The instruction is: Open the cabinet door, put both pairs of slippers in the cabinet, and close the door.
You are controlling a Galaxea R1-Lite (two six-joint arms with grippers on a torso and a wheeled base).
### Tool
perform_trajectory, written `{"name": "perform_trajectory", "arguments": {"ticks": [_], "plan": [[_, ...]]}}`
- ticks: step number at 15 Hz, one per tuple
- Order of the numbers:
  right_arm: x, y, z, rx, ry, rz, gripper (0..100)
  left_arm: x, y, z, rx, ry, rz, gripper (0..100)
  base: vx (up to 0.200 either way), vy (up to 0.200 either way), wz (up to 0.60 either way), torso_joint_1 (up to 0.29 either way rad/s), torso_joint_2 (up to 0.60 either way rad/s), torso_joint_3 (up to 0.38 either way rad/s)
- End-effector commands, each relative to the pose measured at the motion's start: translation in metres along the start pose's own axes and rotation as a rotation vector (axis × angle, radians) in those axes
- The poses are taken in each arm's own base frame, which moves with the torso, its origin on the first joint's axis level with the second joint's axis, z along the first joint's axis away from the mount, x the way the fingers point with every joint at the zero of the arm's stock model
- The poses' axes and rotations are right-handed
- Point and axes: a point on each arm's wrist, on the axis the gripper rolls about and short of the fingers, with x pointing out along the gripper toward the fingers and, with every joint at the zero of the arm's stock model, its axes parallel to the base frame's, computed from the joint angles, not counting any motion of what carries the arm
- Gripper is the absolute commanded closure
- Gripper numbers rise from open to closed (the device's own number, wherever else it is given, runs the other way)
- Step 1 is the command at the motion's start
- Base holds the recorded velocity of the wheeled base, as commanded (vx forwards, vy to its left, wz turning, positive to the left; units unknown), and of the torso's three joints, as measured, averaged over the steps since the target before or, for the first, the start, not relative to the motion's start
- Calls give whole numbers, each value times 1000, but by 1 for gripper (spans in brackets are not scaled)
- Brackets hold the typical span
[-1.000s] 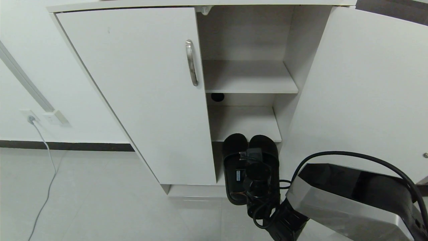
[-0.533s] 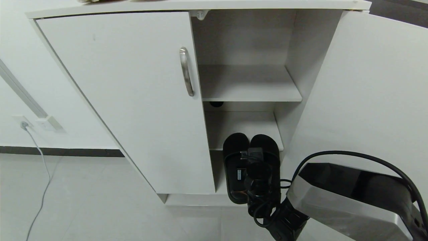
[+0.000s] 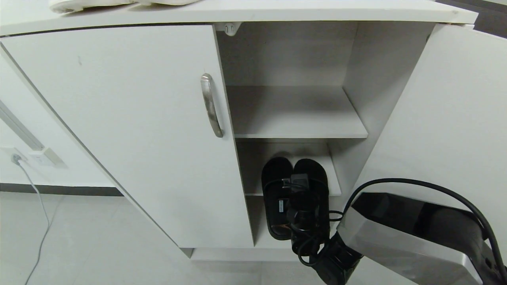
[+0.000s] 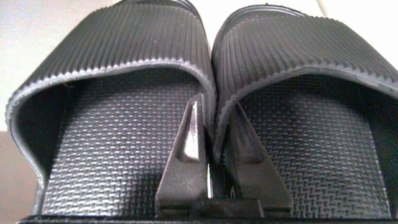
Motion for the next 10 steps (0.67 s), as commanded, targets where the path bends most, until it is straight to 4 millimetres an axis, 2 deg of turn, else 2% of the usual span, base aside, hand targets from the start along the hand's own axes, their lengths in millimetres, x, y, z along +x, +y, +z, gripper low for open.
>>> {"name": "perform_trajectory", "arguments": {"ticks": [1,6,8,9,10], "plan": [[18,-2,7,0,2,6,100,0,0,0,0,1,0,100,0,0,0,0,0,0],[61,1,13,-5,15,-11,100,0,0,0,0,1,0,100,0,0,0,0,0,0],[72,0,21,-1,17,-25,100,0,0,0,0,1,0,100,0,0,0,0,0,0],[86,-3,30,4,14,-48,100,0,0,0,-2,1,0,100,0,0,0,0,0,0],[89,-4,32,3,14,-51,100,0,0,0,-2,1,0,100,0,0,0,0,0,0]]}}
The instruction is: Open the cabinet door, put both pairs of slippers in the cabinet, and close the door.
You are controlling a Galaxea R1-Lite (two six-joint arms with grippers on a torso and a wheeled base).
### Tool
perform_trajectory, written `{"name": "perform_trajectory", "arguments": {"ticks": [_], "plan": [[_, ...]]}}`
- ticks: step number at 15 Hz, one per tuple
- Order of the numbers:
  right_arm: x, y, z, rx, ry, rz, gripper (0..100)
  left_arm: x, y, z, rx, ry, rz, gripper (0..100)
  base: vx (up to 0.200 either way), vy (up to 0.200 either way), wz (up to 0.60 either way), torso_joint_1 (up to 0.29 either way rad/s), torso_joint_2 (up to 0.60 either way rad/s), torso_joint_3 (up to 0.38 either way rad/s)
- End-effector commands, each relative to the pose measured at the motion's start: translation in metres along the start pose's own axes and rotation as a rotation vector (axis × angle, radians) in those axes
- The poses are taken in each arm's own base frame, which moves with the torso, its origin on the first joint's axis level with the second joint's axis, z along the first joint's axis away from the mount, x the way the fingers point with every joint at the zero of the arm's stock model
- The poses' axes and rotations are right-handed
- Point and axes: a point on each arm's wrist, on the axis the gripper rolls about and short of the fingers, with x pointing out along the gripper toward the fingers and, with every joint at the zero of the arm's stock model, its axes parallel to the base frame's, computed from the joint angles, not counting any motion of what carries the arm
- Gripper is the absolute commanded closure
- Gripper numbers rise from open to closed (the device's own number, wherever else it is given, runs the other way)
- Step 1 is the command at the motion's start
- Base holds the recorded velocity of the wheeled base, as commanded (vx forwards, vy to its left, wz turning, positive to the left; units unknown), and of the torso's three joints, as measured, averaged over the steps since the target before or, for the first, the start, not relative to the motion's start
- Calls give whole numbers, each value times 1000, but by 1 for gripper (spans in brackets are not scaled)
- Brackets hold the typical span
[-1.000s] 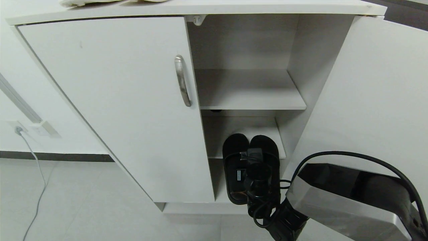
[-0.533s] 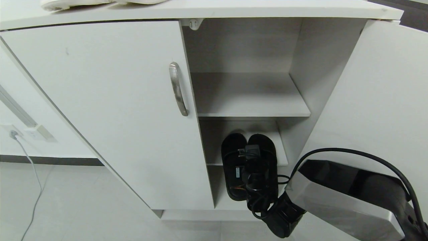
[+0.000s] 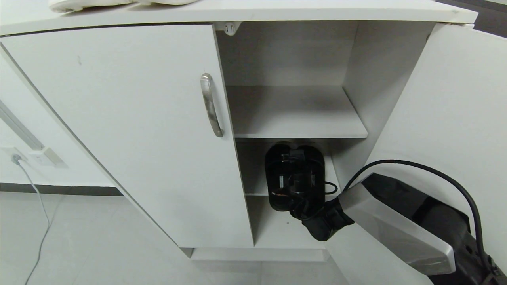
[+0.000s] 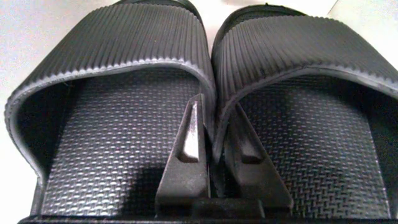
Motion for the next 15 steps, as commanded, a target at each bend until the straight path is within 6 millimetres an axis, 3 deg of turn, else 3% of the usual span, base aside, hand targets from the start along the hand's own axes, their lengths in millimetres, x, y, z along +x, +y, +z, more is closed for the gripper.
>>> {"name": "perform_trajectory", "arguments": {"ticks": [1,6,15], "plan": [[15,-3,7,19,-18,-17,100,0,0,0,0,1,0,100,0,0,0,0,0,0],[29,-10,11,31,-33,-1,100,0,0,0,0,1,0,100,0,0,0,0,0,0],[32,-8,3,16,-13,-2,100,0,0,0,1,1,0,100,0,0,0,0,0,0]]}}
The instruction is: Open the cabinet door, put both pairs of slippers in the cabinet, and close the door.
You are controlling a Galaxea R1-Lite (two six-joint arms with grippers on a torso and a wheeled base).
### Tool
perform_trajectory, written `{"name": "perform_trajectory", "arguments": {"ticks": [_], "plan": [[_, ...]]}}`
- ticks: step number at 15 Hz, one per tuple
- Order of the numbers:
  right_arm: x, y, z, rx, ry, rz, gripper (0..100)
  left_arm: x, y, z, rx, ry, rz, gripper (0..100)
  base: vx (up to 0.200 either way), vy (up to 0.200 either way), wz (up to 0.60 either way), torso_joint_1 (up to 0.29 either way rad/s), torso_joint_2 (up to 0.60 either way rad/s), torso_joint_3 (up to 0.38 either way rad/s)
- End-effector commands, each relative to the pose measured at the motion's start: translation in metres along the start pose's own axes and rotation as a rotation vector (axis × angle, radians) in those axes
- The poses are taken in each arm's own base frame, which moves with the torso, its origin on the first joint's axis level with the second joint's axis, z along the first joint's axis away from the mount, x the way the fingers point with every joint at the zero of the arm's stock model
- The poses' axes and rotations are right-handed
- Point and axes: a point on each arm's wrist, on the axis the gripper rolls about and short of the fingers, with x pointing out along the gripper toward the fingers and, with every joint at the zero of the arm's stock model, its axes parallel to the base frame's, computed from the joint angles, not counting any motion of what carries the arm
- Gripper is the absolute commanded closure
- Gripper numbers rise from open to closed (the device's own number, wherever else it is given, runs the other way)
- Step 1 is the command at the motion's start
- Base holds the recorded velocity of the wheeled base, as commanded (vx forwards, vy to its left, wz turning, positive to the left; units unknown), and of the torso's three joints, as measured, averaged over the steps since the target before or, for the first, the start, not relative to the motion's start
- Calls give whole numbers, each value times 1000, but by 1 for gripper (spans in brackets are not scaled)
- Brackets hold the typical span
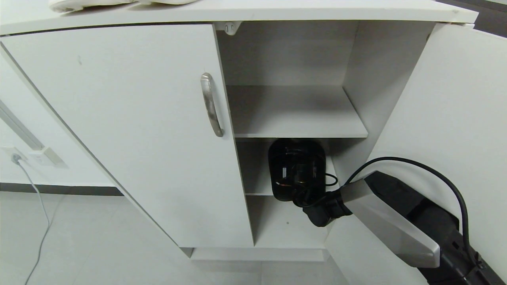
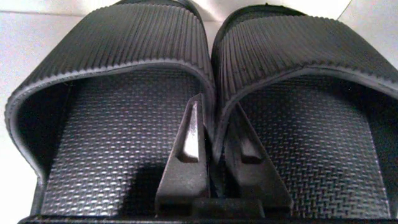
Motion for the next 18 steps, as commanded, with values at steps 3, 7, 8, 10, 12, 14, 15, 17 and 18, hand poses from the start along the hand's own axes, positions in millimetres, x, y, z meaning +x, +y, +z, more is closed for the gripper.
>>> {"name": "perform_trajectory", "arguments": {"ticks": [3,7,8,10,12,14,15,17,18], "plan": [[0,0,-1,-4,6,0,0,0,0,0,0,1,0,100,0,0,0,0,0,0],[-6,-2,-1,-10,8,9,0,0,0,0,0,1,0,100,0,0,0,0,0,0],[-9,-3,-3,-12,12,12,0,0,0,0,0,1,0,100,0,0,0,0,0,0],[-17,-8,1,-16,15,15,0,0,0,0,0,1,0,100,0,0,0,0,0,0],[-33,-10,12,-2,-14,44,0,0,0,0,0,1,0,100,0,0,0,0,0,0],[-51,-14,15,-11,-2,62,0,0,0,0,0,1,0,100,0,0,0,0,0,0],[-62,-16,16,-6,-9,73,0,0,0,0,0,1,0,100,0,0,0,0,0,0],[-86,-18,17,-3,-16,102,0,0,0,0,0,1,0,100,0,0,0,0,0,0],[-102,-22,17,-3,-16,118,0,0,0,0,0,1,0,100,0,0,0,0,0,0]]}}
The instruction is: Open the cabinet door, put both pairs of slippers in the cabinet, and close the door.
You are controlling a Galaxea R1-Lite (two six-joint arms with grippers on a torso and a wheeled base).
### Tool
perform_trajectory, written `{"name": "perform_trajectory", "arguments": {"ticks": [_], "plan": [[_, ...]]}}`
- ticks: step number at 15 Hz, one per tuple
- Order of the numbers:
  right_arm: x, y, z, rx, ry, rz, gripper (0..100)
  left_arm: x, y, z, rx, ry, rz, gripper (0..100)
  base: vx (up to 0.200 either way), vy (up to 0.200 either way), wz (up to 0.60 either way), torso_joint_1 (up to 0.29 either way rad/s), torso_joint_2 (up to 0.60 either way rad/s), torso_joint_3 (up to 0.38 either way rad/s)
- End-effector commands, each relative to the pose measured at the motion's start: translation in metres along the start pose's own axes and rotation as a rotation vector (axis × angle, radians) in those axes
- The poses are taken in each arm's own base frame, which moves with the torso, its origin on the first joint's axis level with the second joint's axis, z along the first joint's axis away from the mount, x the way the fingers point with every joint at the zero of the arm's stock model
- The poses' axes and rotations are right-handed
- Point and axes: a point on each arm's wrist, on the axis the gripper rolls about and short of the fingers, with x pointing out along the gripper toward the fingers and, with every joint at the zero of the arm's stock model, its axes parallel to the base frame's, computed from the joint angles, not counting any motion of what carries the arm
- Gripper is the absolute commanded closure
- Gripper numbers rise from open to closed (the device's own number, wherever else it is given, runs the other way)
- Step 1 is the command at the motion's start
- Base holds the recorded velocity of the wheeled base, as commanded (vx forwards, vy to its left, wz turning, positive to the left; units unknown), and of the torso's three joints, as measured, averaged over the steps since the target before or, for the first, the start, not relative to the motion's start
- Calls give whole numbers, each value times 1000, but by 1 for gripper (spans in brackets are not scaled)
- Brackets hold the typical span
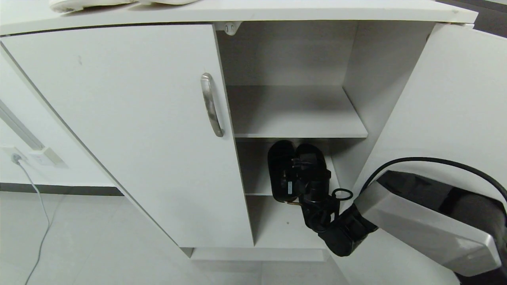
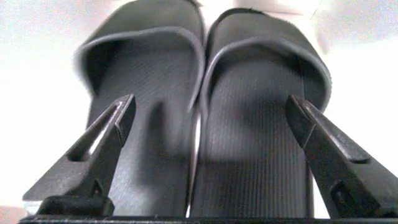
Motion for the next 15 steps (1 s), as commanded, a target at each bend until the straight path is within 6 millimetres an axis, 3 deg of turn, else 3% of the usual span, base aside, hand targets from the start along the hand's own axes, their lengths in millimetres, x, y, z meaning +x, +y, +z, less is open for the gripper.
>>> {"name": "perform_trajectory", "arguments": {"ticks": [1,6,9,15], "plan": [[-35,-3,14,13,-17,37,0,0,0,0,0,1,2,100,0,0,0,0,0,0],[-97,-18,18,23,-31,108,0,0,0,0,1,1,0,100,0,0,0,0,0,0],[-108,-16,17,14,-23,131,0,0,0,0,1,1,0,100,0,0,0,0,0,0],[-112,-17,8,-8,2,124,0,0,0,0,0,1,0,100,0,0,0,0,0,0]]}}
